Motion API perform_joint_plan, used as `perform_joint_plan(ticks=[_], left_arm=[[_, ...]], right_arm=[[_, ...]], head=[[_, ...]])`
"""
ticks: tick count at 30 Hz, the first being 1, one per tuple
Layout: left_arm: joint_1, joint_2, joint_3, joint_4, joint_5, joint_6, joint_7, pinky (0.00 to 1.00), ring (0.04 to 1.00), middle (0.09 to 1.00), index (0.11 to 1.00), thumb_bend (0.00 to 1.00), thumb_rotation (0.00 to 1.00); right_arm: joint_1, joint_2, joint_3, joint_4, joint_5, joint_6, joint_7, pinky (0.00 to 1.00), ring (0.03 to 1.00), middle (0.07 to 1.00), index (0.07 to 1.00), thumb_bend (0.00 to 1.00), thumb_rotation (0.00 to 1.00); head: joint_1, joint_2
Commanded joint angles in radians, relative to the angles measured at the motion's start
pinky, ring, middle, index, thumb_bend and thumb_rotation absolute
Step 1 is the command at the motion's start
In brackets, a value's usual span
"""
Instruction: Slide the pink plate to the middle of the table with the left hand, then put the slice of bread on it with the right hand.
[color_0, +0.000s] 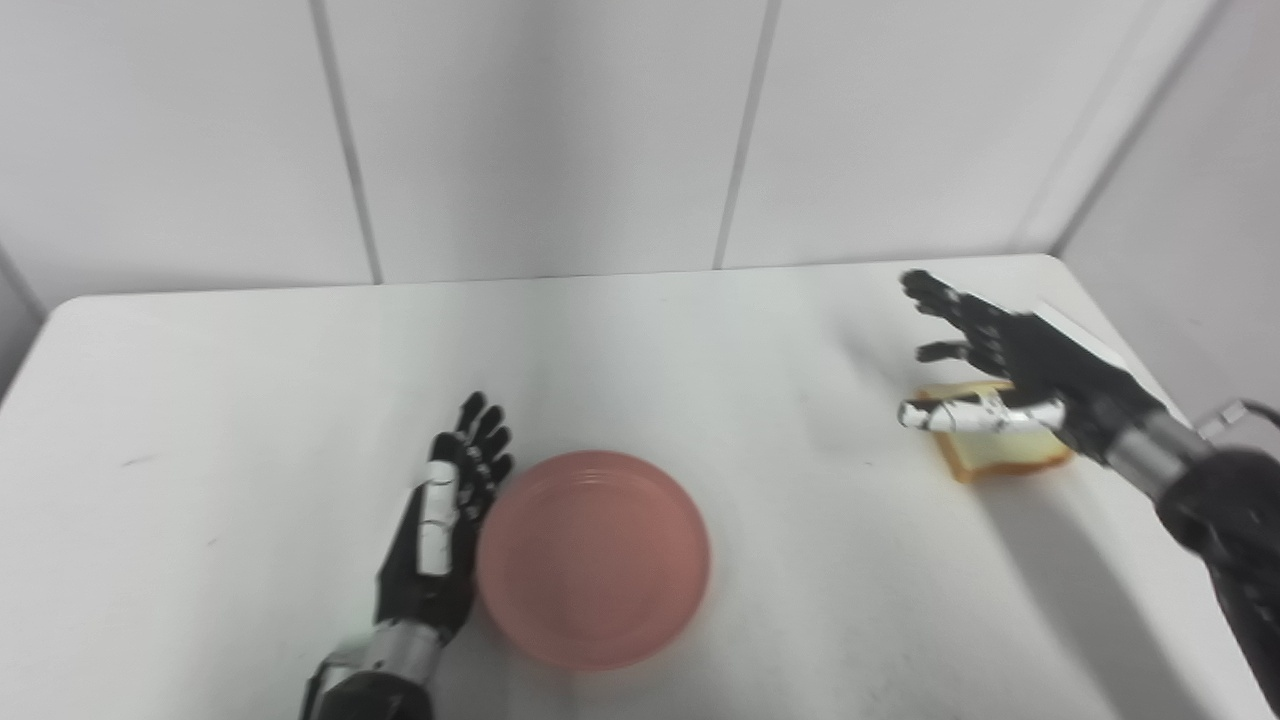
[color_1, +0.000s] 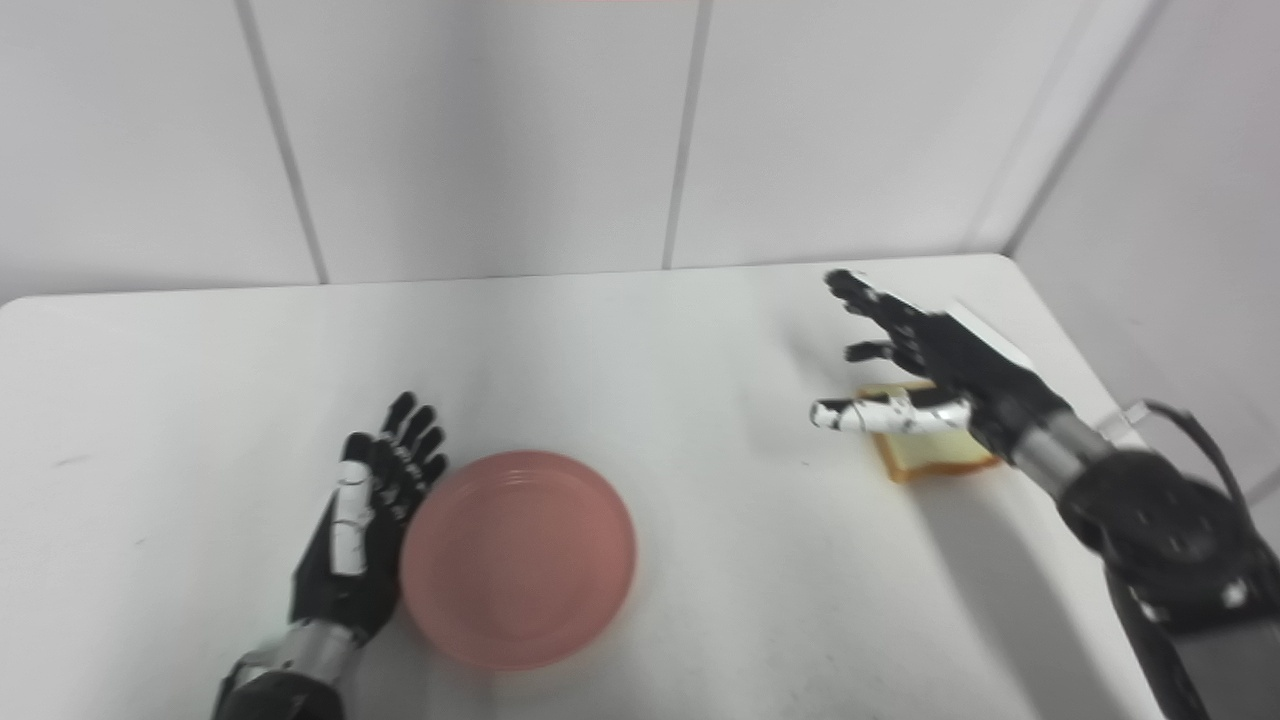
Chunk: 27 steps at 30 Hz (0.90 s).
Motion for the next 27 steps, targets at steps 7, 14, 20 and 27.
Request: perform_joint_plan(ticks=[7,14,20,27], left_arm=[[0.012,0.037,0.015,0.045,-0.002,-0.024,-0.011,1.0,1.0,1.0,0.992,0.74,1.0],[0.002,0.058,0.029,0.086,-0.021,-0.07,-0.029,1.0,1.0,0.999,0.99,0.73,1.0],[-0.011,0.067,0.047,0.112,-0.042,-0.107,-0.038,1.0,0.99,0.994,0.985,0.7,1.0],[-0.013,0.07,0.051,0.105,-0.029,-0.107,-0.024,1.0,0.971,0.969,0.962,0.71,1.0]], right_arm=[[-0.046,-0.189,0.082,0.027,-0.274,-0.079,0.034,0.81,0.925,0.941,0.918,1.0,0.35],[-0.081,-0.23,0.134,0.013,-0.401,0.001,0.085,0.78,0.918,0.955,0.939,0.99,0.31],[-0.125,-0.274,0.192,0.048,-0.545,0.015,0.138,0.81,0.944,0.967,0.951,1.0,0.28],[-0.168,-0.301,0.244,0.108,-0.625,-0.021,0.197,0.89,0.966,0.979,0.959,1.0,0.29]], head=[[-0.128,-0.023],[-0.21,-0.053],[-0.209,-0.049],[-0.204,-0.048]])
